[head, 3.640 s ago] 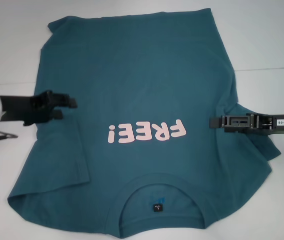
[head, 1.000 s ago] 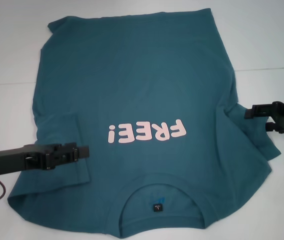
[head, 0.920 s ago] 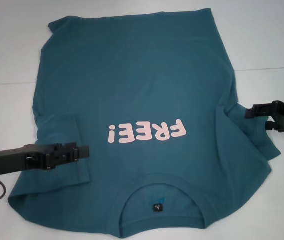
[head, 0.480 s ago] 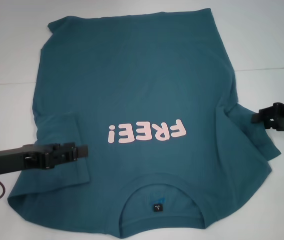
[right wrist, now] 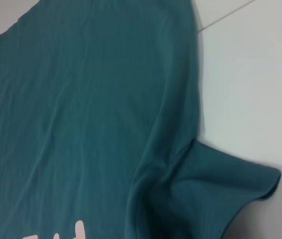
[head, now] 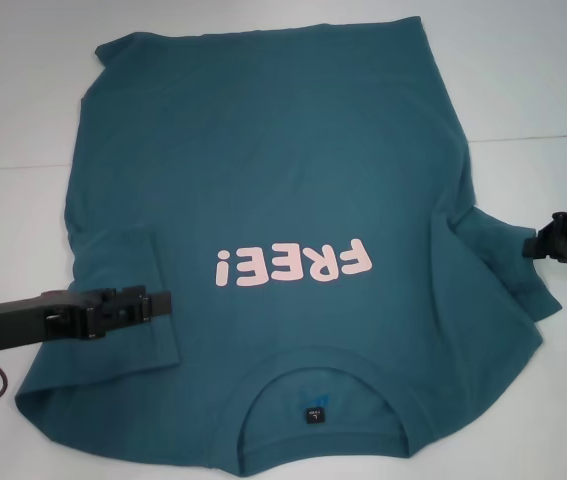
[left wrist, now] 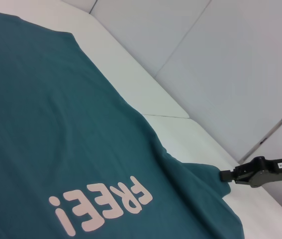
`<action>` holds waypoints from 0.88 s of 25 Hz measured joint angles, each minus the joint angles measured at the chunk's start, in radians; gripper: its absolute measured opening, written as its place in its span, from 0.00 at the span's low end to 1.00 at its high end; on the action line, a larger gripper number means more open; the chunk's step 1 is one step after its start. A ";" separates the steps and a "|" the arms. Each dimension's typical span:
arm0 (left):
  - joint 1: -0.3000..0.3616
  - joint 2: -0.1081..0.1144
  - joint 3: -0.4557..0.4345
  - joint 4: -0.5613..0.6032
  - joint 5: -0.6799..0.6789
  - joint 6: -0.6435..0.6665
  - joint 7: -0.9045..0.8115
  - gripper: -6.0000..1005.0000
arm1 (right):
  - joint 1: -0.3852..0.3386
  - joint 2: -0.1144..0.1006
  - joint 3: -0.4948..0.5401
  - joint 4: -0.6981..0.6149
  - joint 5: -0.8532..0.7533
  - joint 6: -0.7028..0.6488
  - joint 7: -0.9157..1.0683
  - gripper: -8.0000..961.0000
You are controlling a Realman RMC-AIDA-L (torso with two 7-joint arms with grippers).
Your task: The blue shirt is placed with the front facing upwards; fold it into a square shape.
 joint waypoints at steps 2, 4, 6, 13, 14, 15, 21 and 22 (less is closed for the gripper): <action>0.001 0.000 0.000 0.000 0.000 -0.001 0.000 0.54 | 0.000 0.000 0.000 0.001 0.000 0.000 -0.002 0.07; 0.001 0.000 0.000 -0.002 0.000 -0.001 0.000 0.54 | 0.000 0.000 0.000 0.000 0.000 -0.001 -0.004 0.03; 0.002 0.001 0.000 -0.002 0.000 -0.001 0.000 0.54 | -0.001 -0.001 0.000 -0.006 0.000 -0.007 -0.005 0.01; 0.007 0.000 0.000 -0.003 0.000 -0.001 0.000 0.54 | -0.018 -0.018 0.009 -0.052 0.000 -0.017 0.003 0.01; 0.009 0.000 0.000 -0.003 0.000 -0.001 0.000 0.54 | -0.021 -0.019 0.009 -0.058 0.000 -0.021 0.004 0.01; 0.010 0.000 0.000 -0.003 0.000 -0.001 0.000 0.54 | -0.023 -0.021 0.009 -0.062 0.000 -0.023 0.007 0.01; 0.011 0.000 0.000 -0.003 0.000 0.000 0.000 0.54 | -0.030 -0.030 0.009 -0.077 0.000 -0.035 0.016 0.01; 0.011 0.000 0.000 -0.003 0.000 0.000 0.000 0.54 | -0.030 -0.030 0.009 -0.082 0.001 -0.040 0.016 0.01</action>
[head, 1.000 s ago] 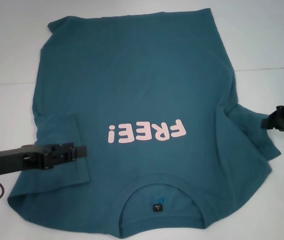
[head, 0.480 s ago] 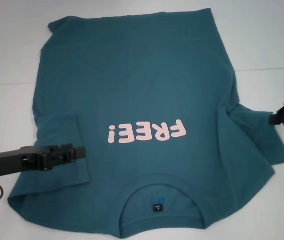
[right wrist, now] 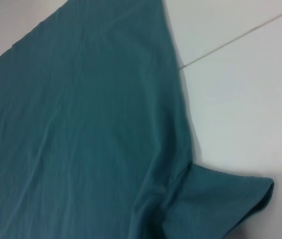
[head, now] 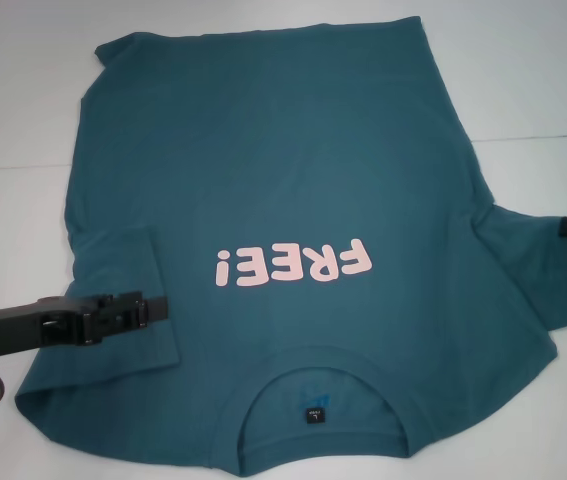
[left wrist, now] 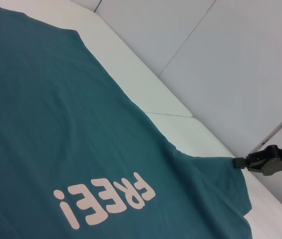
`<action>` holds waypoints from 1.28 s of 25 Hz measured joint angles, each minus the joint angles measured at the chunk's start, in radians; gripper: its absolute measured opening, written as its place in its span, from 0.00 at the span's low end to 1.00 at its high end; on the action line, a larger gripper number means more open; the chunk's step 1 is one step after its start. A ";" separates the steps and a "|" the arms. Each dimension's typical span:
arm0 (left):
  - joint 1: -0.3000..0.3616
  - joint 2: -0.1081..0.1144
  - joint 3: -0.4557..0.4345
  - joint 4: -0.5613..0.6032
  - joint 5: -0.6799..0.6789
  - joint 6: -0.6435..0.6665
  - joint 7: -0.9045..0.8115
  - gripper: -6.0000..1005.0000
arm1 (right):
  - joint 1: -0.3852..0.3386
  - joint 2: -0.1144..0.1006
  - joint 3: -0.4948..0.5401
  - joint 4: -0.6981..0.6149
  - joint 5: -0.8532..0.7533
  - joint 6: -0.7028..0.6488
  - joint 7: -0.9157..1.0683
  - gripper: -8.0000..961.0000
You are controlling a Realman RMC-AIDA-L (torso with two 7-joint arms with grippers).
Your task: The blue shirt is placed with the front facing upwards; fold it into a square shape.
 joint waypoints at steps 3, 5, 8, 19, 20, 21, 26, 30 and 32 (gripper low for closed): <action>0.000 0.000 0.000 0.002 0.000 0.002 -0.001 0.54 | 0.002 0.003 0.000 -0.033 0.001 -0.033 0.000 0.01; 0.000 0.000 0.000 0.005 0.000 0.004 -0.003 0.54 | 0.005 0.008 -0.001 -0.074 0.001 -0.065 0.007 0.01; 0.000 0.000 -0.001 0.009 0.000 0.007 -0.007 0.54 | 0.005 0.011 -0.007 -0.147 0.000 -0.096 0.036 0.01; -0.002 0.000 -0.002 0.005 0.000 0.002 -0.005 0.54 | 0.050 0.023 -0.079 -0.193 -0.014 -0.181 0.064 0.01; -0.003 0.000 -0.002 0.005 0.000 0.001 -0.005 0.54 | 0.058 0.032 -0.093 -0.193 -0.016 -0.187 0.064 0.01; -0.005 0.000 -0.002 0.005 0.000 0.001 -0.005 0.54 | 0.068 0.042 -0.105 -0.193 -0.018 -0.193 0.064 0.01; -0.004 0.000 -0.002 0.005 0.000 0.000 -0.005 0.54 | 0.126 0.092 -0.140 -0.185 -0.069 -0.200 0.071 0.01; 0.000 0.000 -0.004 0.004 0.000 -0.001 -0.005 0.54 | 0.174 0.120 -0.142 -0.156 -0.139 -0.170 0.077 0.01; 0.000 0.000 -0.008 0.003 0.000 -0.002 -0.005 0.54 | 0.186 0.128 -0.143 -0.145 -0.160 -0.142 0.083 0.01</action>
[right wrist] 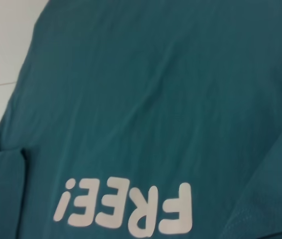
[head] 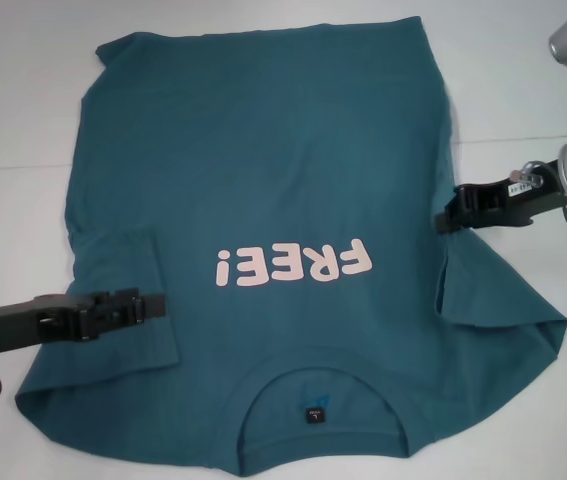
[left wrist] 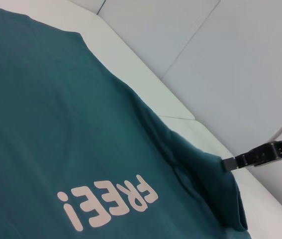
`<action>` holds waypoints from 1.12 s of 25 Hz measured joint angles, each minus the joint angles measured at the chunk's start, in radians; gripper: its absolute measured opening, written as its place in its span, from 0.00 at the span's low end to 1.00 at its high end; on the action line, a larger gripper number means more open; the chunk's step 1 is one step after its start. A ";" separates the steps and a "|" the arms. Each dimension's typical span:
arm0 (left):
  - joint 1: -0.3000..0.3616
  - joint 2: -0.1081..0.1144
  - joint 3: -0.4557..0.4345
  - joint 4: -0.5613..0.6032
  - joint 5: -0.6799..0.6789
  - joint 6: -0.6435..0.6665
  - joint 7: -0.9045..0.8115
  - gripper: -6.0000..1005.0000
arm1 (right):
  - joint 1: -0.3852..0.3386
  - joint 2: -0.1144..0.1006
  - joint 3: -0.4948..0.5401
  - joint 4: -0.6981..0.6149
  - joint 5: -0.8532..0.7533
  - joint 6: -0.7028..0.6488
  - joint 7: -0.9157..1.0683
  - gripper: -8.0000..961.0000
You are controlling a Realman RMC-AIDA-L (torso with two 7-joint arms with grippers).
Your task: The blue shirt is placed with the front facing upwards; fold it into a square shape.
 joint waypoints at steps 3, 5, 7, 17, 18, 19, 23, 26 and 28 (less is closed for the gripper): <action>0.001 0.000 -0.006 0.000 0.000 -0.001 0.000 0.54 | 0.006 0.003 0.000 0.003 -0.010 0.037 0.016 0.01; 0.001 0.000 -0.006 0.000 0.000 -0.001 0.000 0.54 | 0.006 0.004 0.000 0.004 -0.011 0.060 0.023 0.01; 0.001 0.000 -0.006 0.000 0.000 -0.002 0.001 0.54 | 0.006 0.004 -0.003 0.006 -0.011 0.082 0.028 0.01; 0.002 0.000 -0.006 -0.002 0.000 -0.012 -0.001 0.54 | 0.034 0.001 -0.070 0.069 -0.010 0.165 0.017 0.04; 0.002 0.000 -0.006 -0.002 0.000 -0.012 -0.001 0.54 | 0.034 0.004 -0.069 0.069 -0.004 0.174 0.012 0.06; 0.003 0.000 -0.006 -0.002 0.000 -0.012 -0.001 0.54 | 0.032 0.007 -0.067 0.066 0.005 0.183 0.004 0.08; 0.008 0.000 -0.006 -0.003 0.000 -0.012 -0.001 0.54 | 0.026 0.012 -0.064 0.061 0.052 0.210 -0.035 0.22; 0.012 0.000 -0.006 -0.003 0.000 -0.015 -0.001 0.54 | 0.025 0.012 -0.064 0.060 0.065 0.220 -0.052 0.38; 0.014 0.000 -0.006 -0.003 0.000 -0.021 -0.004 0.54 | 0.025 0.010 -0.067 0.060 0.065 0.218 -0.055 0.42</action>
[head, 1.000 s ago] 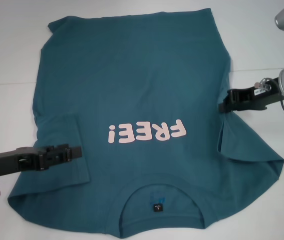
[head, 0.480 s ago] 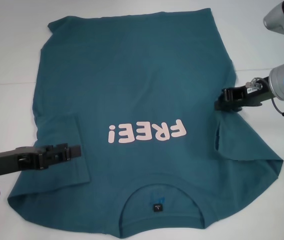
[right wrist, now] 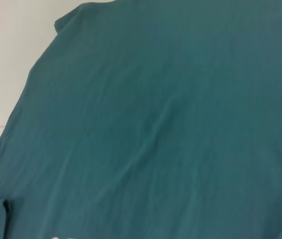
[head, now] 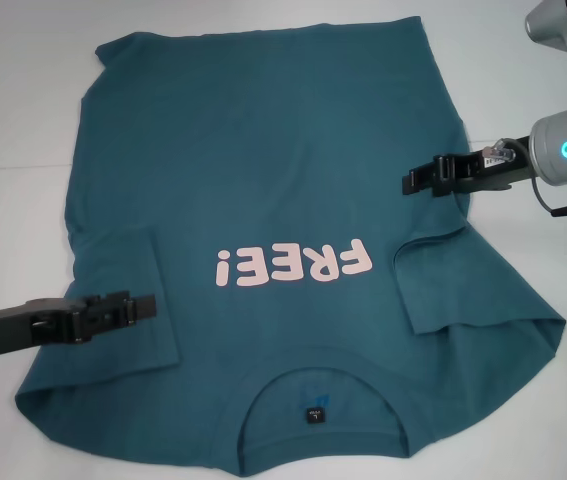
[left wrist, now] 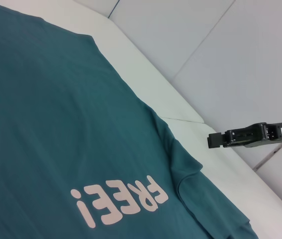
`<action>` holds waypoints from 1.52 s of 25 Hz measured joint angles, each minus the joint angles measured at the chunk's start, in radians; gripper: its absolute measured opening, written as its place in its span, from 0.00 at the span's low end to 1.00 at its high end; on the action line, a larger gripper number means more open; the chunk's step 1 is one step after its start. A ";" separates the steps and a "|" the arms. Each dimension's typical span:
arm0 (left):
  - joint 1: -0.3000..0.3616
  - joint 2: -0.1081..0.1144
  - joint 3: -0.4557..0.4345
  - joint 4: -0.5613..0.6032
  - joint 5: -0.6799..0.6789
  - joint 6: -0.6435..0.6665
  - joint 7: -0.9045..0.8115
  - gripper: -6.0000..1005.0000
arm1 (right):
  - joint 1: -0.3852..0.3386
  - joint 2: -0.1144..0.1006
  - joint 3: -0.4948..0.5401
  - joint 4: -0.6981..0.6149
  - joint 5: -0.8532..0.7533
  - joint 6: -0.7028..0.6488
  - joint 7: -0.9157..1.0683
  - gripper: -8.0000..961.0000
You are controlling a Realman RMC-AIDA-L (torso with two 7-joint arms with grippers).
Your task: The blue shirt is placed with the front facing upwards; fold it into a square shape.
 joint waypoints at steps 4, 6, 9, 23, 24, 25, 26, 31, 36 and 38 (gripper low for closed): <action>0.002 0.000 -0.017 0.000 0.000 -0.006 -0.020 0.54 | -0.008 -0.014 0.005 -0.003 0.011 -0.047 -0.002 0.52; 0.002 0.001 -0.033 0.001 0.000 -0.003 -0.056 0.54 | -0.021 -0.028 0.008 -0.007 0.046 -0.090 -0.013 0.57; 0.001 0.008 -0.060 0.002 0.000 0.011 -0.143 0.54 | -0.056 -0.049 0.024 -0.013 0.148 -0.183 -0.060 0.64; 0.027 0.054 -0.242 -0.010 0.166 0.104 -0.545 0.54 | -0.209 -0.083 0.105 -0.030 0.347 -0.389 -0.174 0.77; 0.027 0.055 -0.246 -0.011 0.183 0.101 -0.548 0.54 | -0.211 -0.084 0.108 -0.030 0.348 -0.394 -0.179 0.77; 0.026 0.055 -0.248 -0.011 0.201 0.096 -0.550 0.54 | -0.212 -0.084 0.111 -0.030 0.348 -0.397 -0.184 0.77; 0.025 0.056 -0.247 -0.011 0.215 0.090 -0.549 0.54 | -0.213 -0.084 0.113 -0.030 0.348 -0.401 -0.189 0.77; 0.017 0.058 -0.235 -0.010 0.278 0.047 -0.518 0.54 | -0.211 -0.084 0.116 -0.030 0.349 -0.404 -0.205 0.77; 0.018 0.057 -0.224 -0.029 0.317 -0.048 -0.494 0.54 | -0.211 -0.084 0.116 -0.030 0.350 -0.405 -0.208 0.77; 0.018 0.058 -0.225 -0.041 0.321 -0.067 -0.494 0.54 | -0.211 -0.084 0.118 -0.029 0.350 -0.405 -0.208 0.77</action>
